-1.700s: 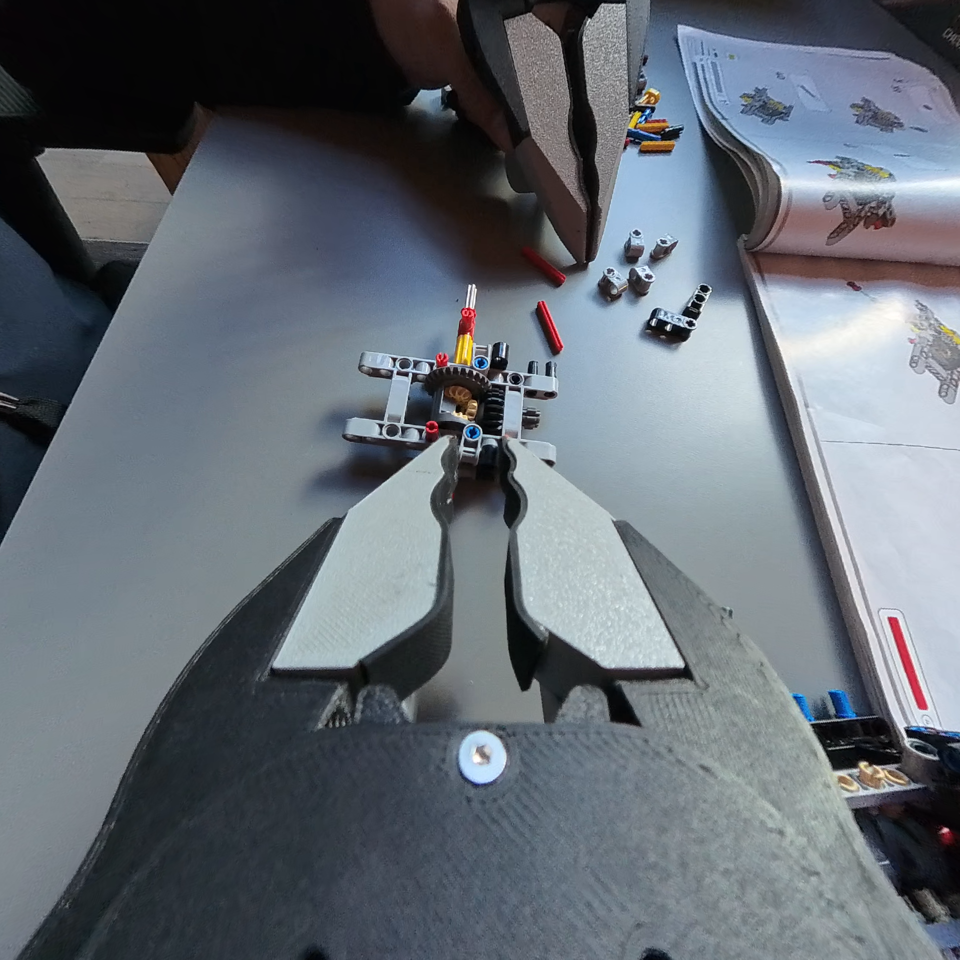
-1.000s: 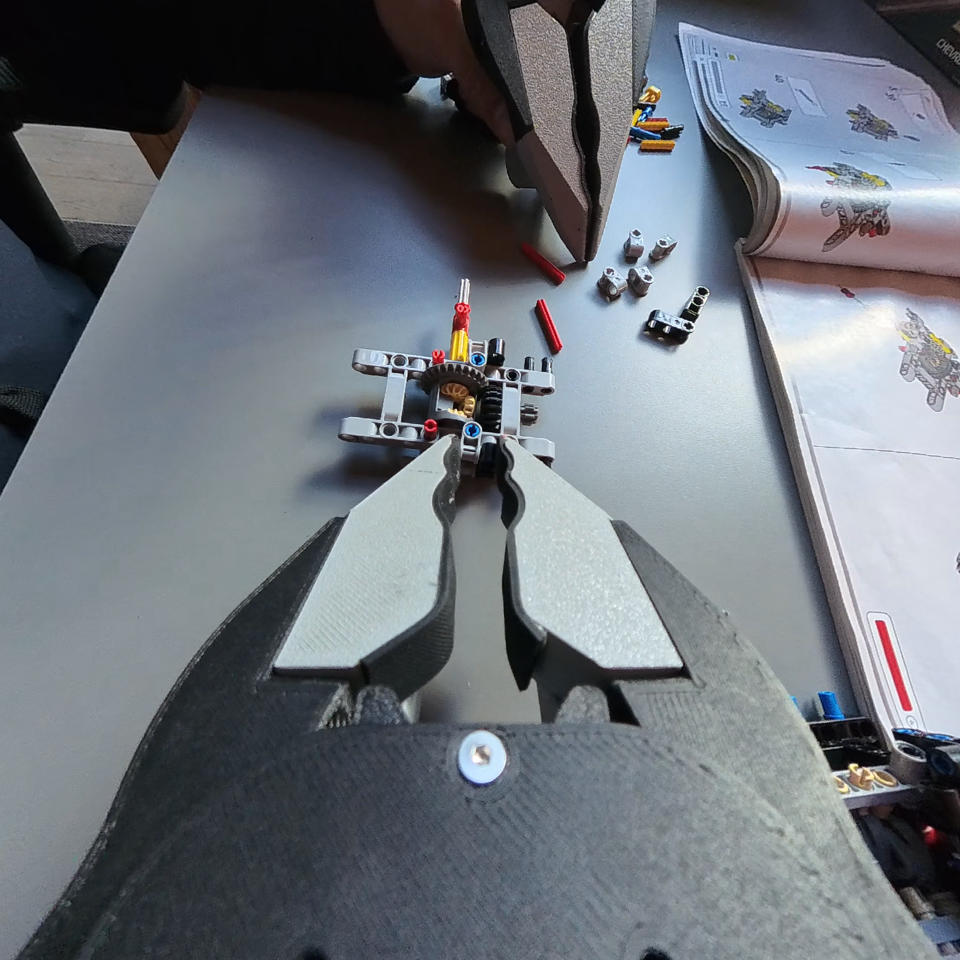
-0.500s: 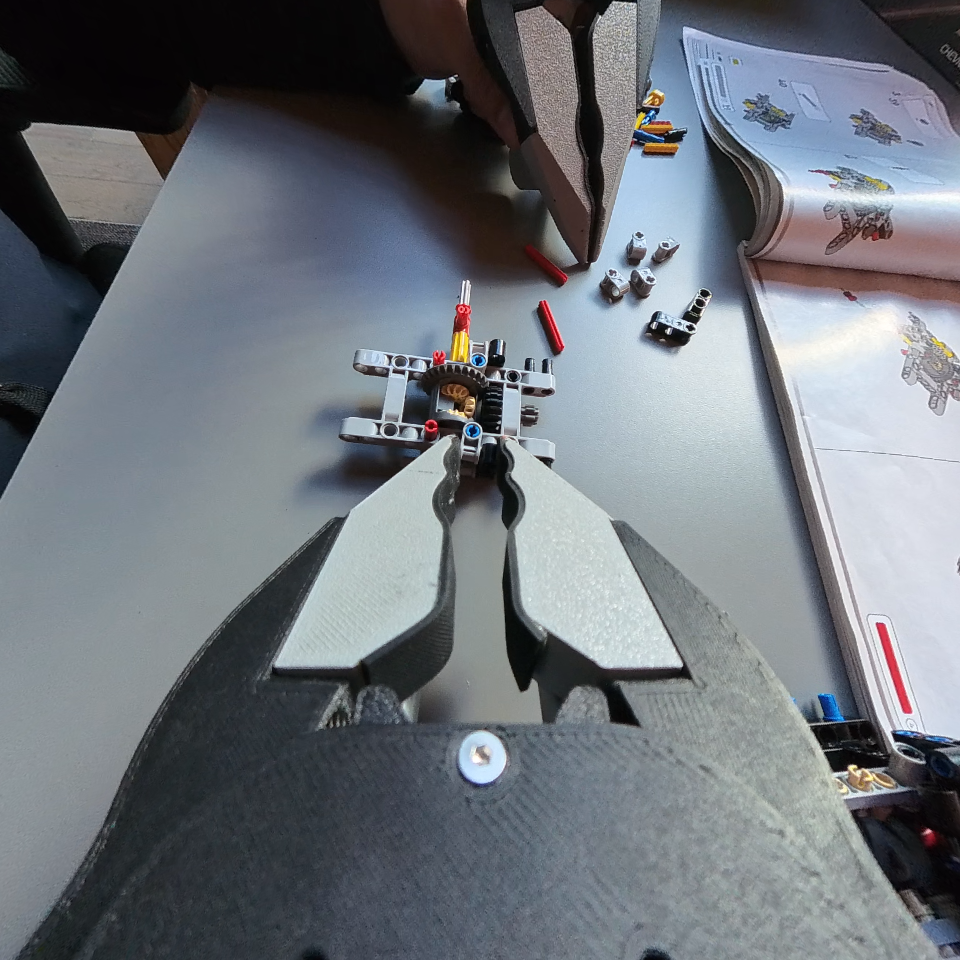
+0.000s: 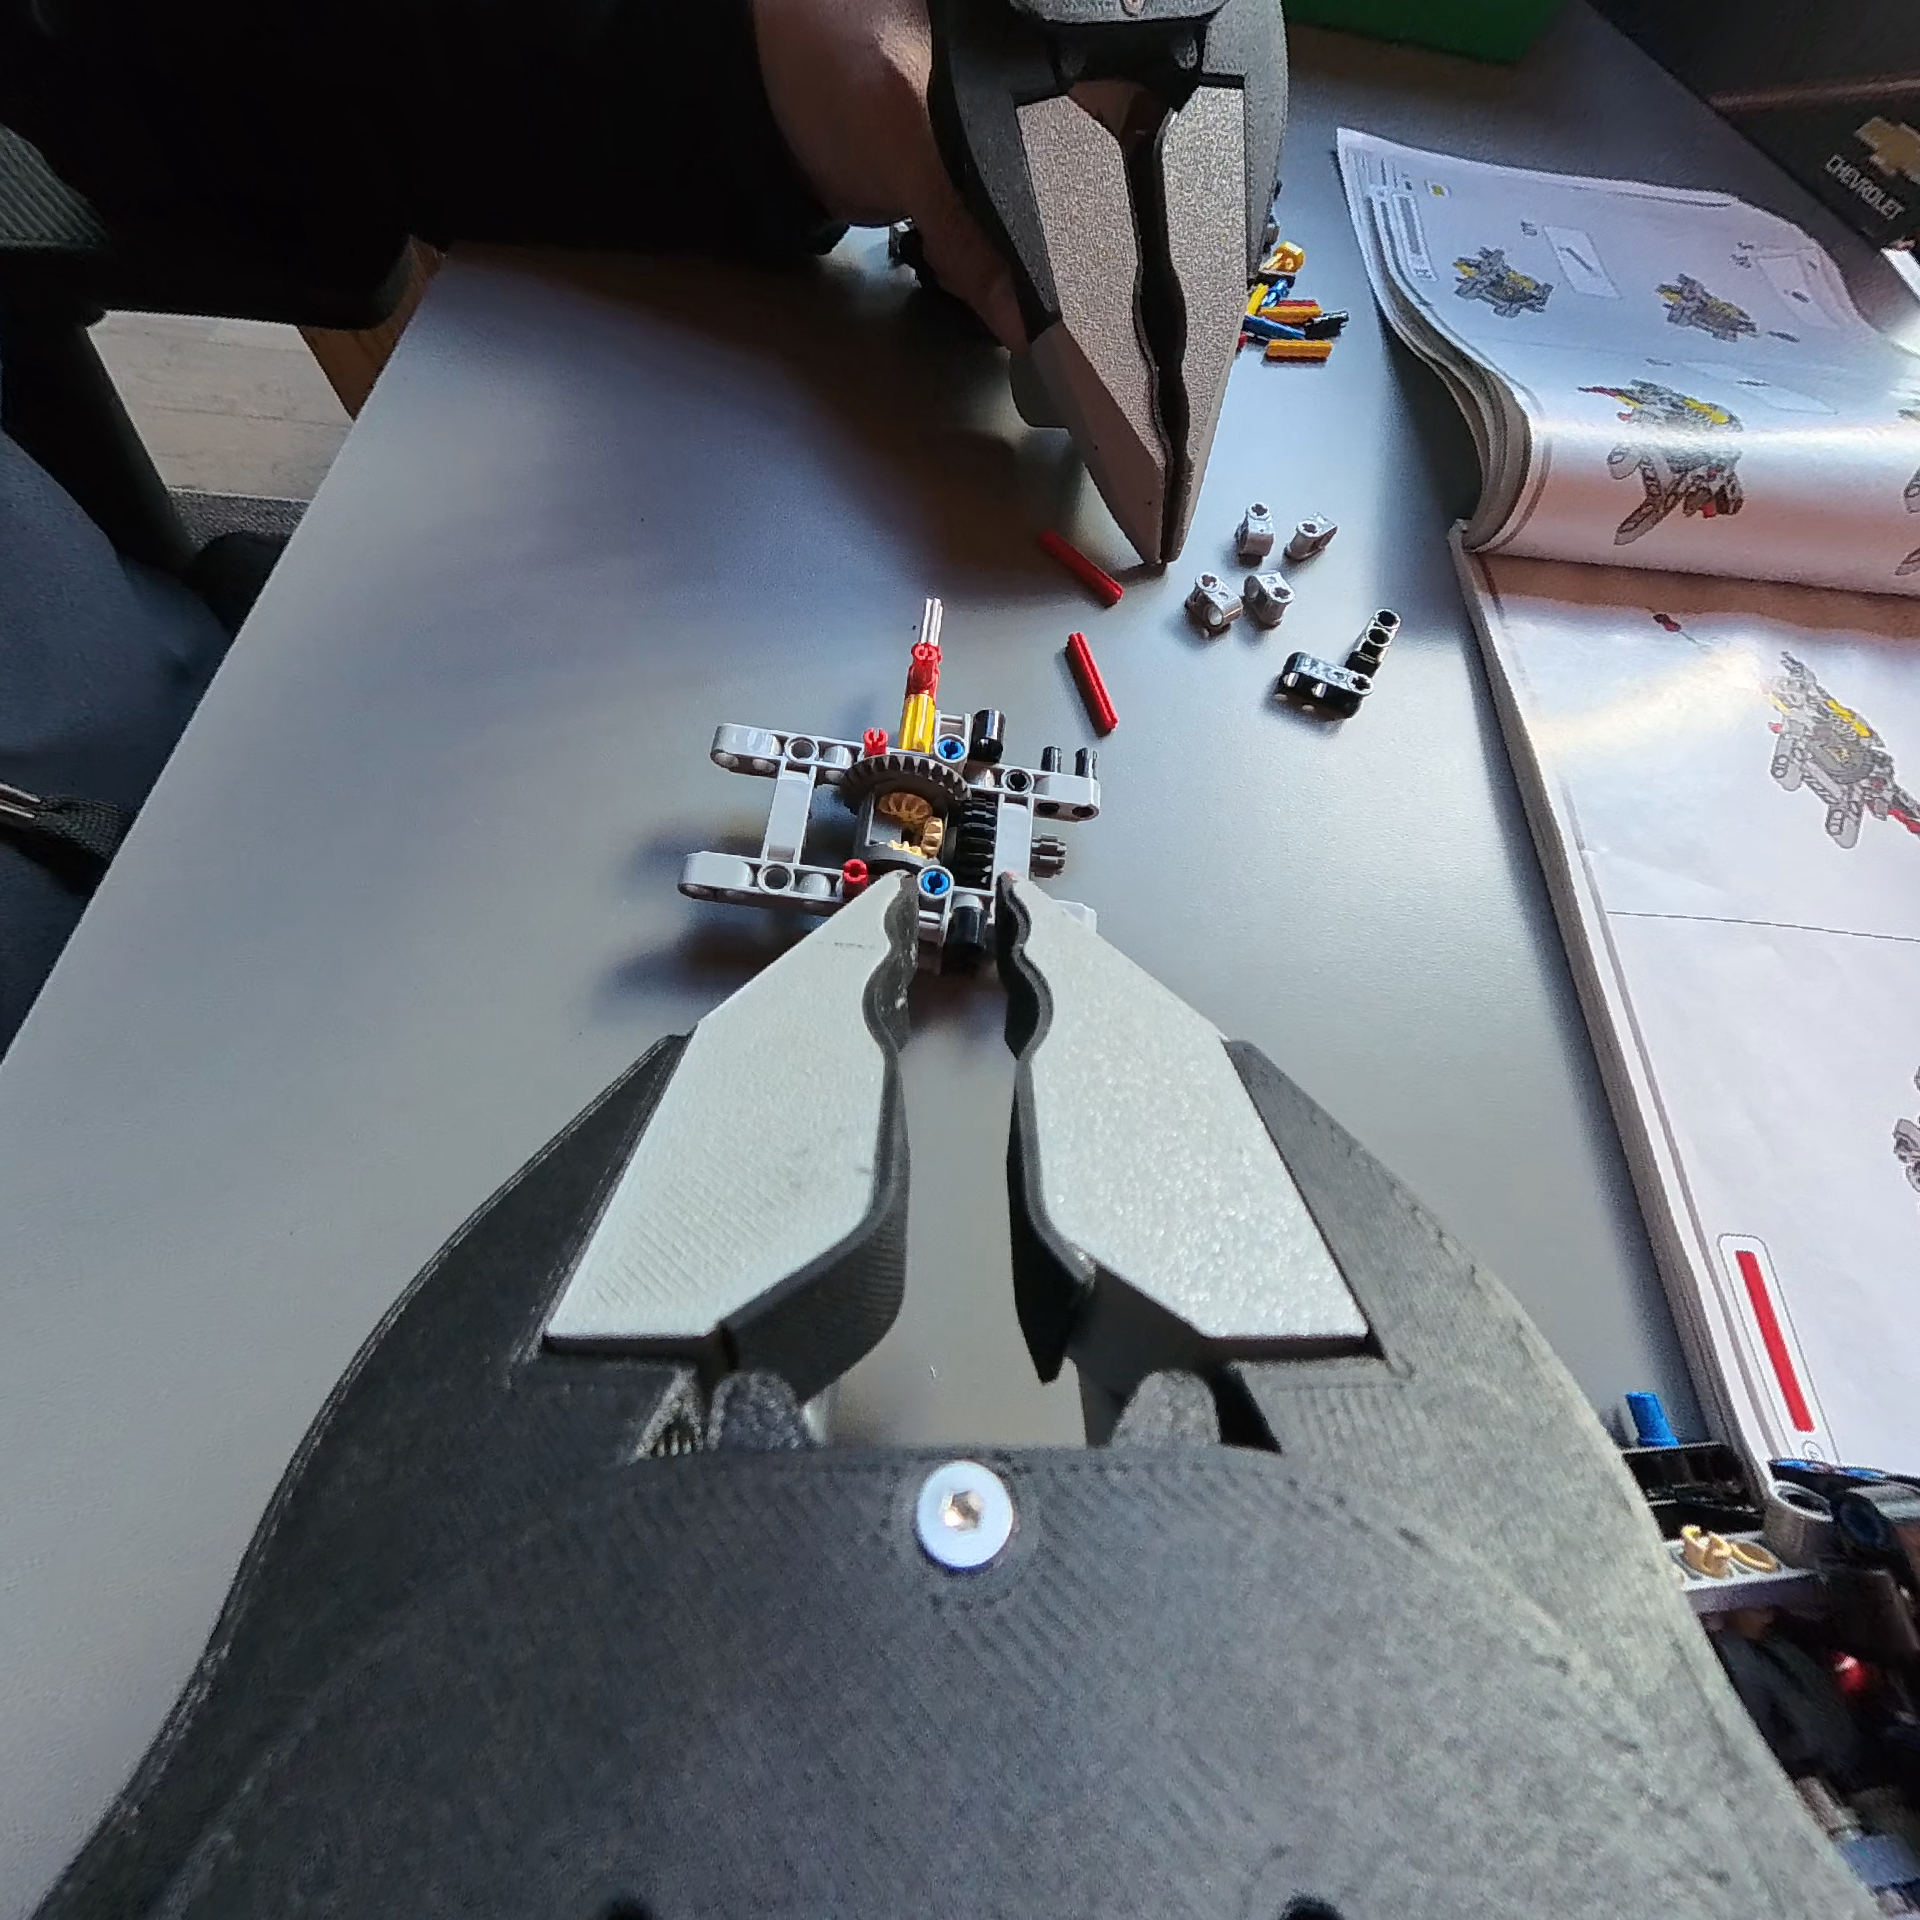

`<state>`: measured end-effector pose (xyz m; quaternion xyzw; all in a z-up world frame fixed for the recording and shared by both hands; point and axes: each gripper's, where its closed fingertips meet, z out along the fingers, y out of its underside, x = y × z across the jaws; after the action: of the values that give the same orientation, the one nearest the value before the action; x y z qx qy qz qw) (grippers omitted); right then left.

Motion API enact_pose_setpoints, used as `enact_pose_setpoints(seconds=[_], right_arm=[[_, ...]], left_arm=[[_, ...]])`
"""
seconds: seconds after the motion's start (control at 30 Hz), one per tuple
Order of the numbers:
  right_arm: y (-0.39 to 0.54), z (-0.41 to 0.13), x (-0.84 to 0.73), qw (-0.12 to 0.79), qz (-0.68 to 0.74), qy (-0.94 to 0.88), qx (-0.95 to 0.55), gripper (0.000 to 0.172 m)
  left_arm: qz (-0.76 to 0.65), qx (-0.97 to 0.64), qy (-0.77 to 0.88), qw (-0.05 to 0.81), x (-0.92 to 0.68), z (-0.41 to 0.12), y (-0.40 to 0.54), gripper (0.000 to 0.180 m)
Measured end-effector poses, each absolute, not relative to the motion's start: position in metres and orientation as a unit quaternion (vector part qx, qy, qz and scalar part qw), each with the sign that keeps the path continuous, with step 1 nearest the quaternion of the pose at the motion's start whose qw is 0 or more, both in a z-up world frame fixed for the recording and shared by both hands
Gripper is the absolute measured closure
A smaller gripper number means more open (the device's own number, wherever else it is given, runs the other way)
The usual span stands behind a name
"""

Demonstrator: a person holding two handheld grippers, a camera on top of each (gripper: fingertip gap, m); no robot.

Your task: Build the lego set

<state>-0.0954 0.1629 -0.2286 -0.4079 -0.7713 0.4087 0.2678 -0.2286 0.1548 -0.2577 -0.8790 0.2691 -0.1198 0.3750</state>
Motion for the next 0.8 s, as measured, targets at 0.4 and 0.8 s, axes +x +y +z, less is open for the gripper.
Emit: enact_pose_setpoints(seconds=[0.4,0.8], right_arm=[[0.1654,-0.2229,-0.0962,0.279,0.418,-0.762,-0.408,0.16],[0.1707,-0.2186,-0.0972,0.29,0.422,-0.753,-0.413,0.16]], left_arm=[[-0.12,-0.879,0.27,0.375,-0.2286,-0.2576,0.1546,0.18],[-0.121,-0.879,0.27,0.375,-0.2283,-0.2575,0.1541,0.18]])
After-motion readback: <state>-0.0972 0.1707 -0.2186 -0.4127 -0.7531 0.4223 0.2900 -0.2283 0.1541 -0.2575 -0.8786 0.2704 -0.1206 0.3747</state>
